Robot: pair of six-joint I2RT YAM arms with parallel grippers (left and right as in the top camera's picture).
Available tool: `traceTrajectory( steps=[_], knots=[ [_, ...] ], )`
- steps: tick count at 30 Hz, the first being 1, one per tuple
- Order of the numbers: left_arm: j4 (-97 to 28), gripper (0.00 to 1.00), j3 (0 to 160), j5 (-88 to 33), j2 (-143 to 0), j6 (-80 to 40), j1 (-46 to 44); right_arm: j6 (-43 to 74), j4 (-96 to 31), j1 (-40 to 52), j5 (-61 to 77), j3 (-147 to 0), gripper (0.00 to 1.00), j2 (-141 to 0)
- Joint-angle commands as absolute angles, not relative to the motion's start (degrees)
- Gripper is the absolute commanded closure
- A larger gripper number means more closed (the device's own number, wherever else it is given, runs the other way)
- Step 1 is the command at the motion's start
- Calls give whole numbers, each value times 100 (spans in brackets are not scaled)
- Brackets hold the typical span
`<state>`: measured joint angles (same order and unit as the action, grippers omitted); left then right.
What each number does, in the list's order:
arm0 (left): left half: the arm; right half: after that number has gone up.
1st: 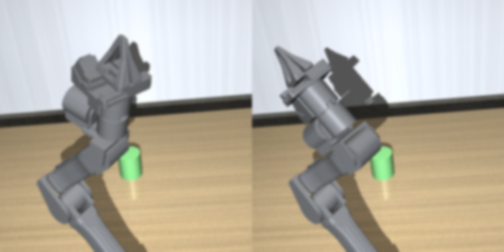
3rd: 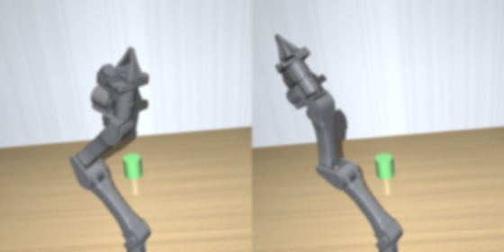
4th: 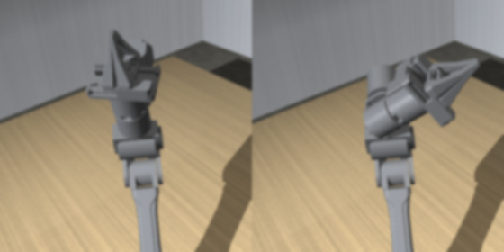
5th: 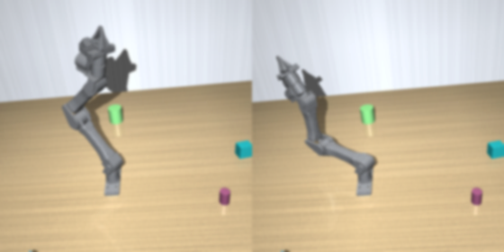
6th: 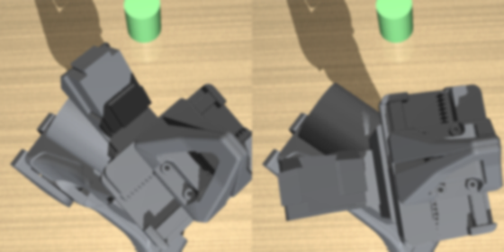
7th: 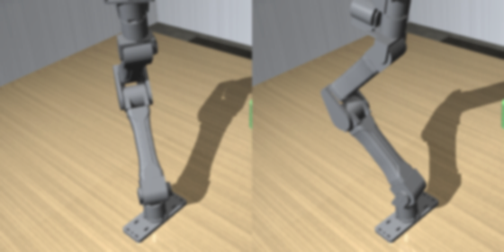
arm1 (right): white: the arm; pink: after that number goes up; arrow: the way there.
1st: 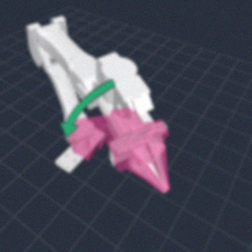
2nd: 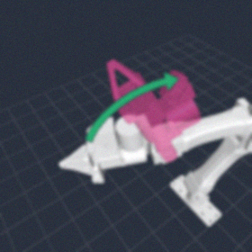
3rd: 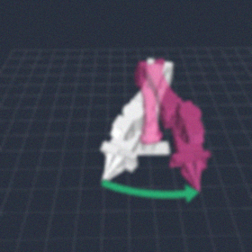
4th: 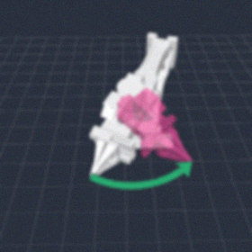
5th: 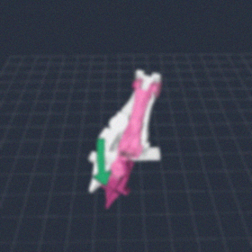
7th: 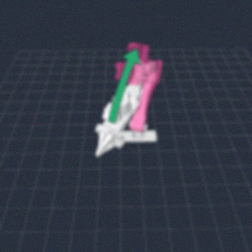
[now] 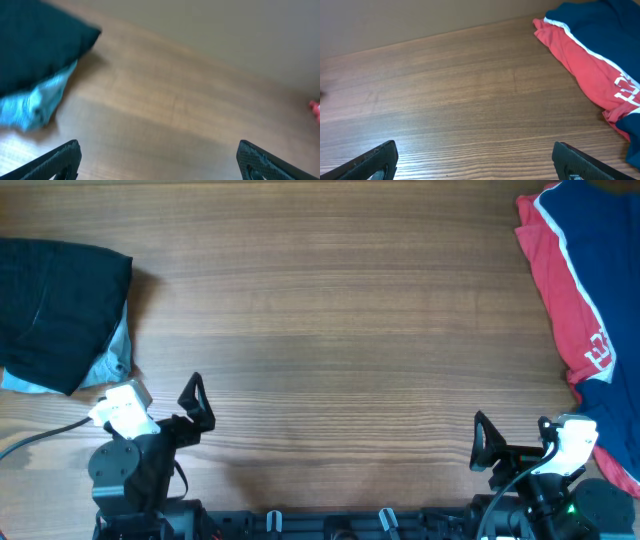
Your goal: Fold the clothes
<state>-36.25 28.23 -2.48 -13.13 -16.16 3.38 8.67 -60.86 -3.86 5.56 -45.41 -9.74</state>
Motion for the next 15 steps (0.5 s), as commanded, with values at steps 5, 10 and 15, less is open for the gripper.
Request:
traceTrajectory(
  steps=[5,10,15],
  knots=[
    [-4866,0,2808,-233,-1280,-1522,309,764,-6069,-403,624,-4536,0,-637],
    [-5513,0,2808,-233,-1280,-1522,309,764,-6066,-403,624,-4534,0,-276],
    [-5714,0,2808,-233,-1280,-1522,309,764,-6060,-403,622,-4508,0,-25]
  ],
)
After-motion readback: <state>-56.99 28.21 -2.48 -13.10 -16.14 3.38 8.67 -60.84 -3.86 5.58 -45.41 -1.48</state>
